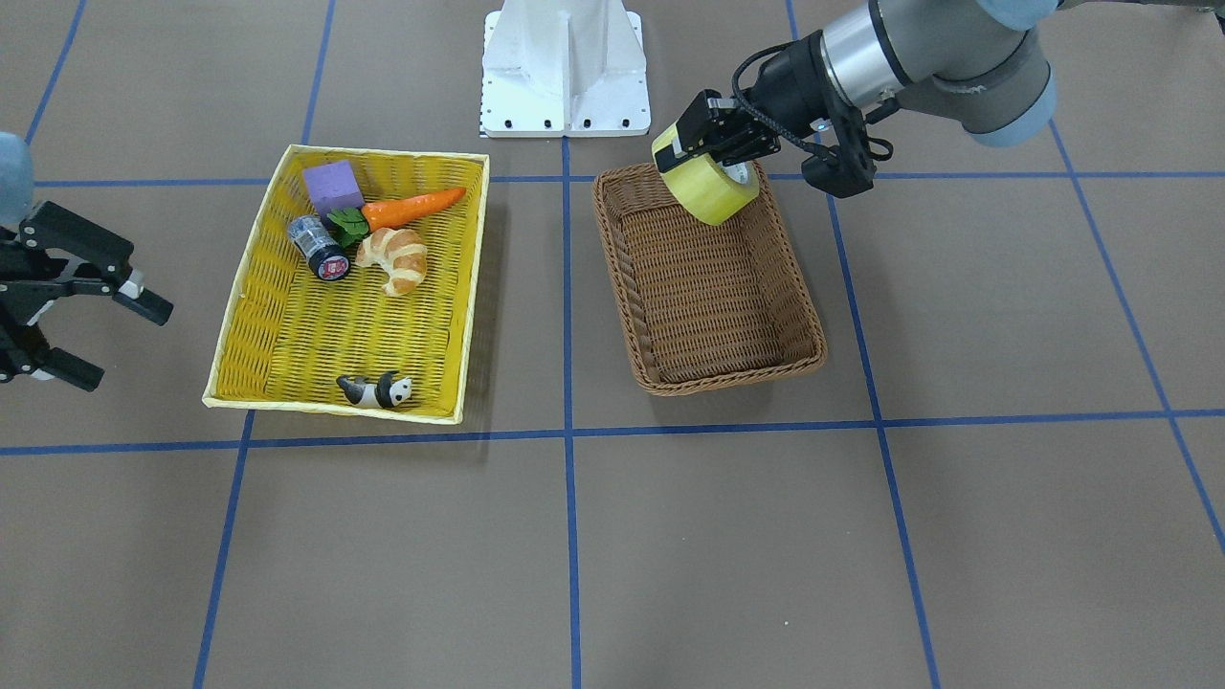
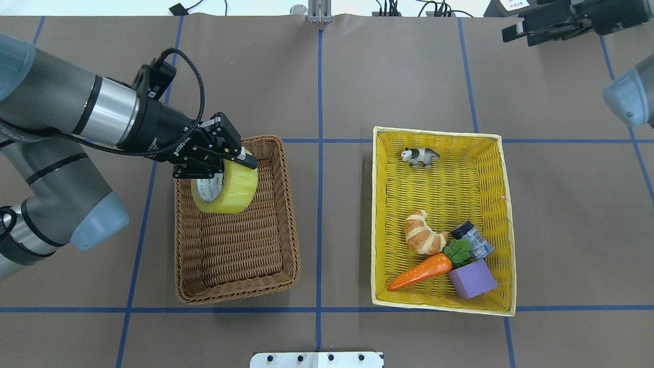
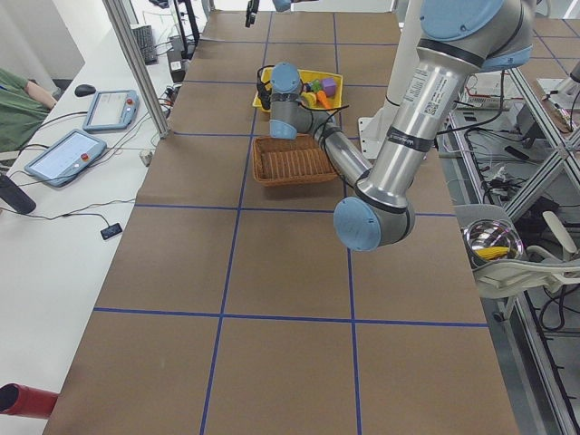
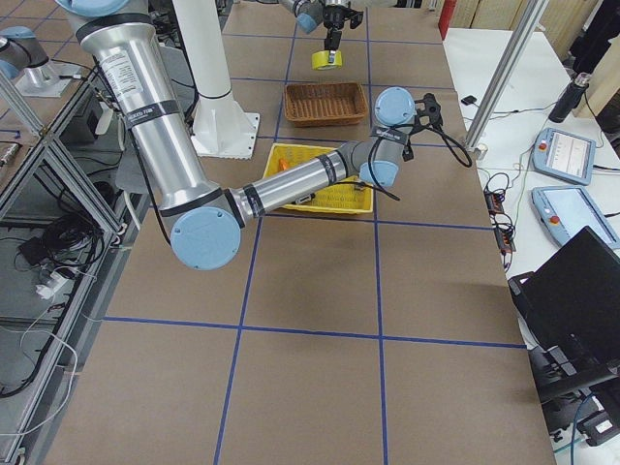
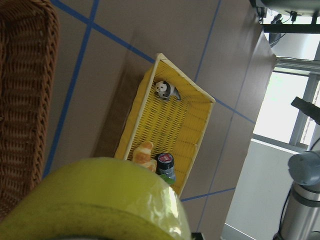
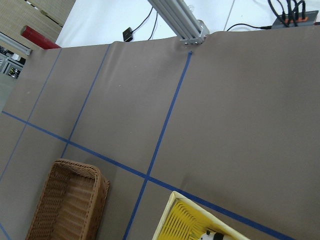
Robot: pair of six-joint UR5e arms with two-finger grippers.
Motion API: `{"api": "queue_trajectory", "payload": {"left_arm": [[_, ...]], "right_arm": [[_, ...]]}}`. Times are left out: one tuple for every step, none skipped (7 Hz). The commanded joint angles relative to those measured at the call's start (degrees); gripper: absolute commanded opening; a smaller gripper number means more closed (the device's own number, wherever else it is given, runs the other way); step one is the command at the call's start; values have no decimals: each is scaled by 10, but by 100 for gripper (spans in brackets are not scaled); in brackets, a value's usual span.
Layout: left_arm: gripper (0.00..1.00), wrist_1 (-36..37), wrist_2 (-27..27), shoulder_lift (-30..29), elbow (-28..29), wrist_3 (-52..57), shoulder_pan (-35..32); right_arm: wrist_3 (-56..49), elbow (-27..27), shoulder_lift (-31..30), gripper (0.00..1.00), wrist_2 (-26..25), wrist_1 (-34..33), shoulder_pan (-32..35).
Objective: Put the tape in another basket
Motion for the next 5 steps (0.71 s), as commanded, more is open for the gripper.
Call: {"api": "queue_trajectory", "payload": {"left_arm": [[0,85,5,0,0,78,15],[0,119,5,0,-1,117,15],[0,157,5,-1,0,158,15],[0,211,6,-5,-1,211,15],[0,248,13,-6,-1,255,16]], "right_arm": [[-139,2,-12,100,-79,-89,28],[-274,4,-14,100,-80,-171,53],[-375,5,-19,100,-80,-244,73],[-427,10,-20,100,-80,-302,83],[-473,12,-26,100,-80,-350,92]]}}
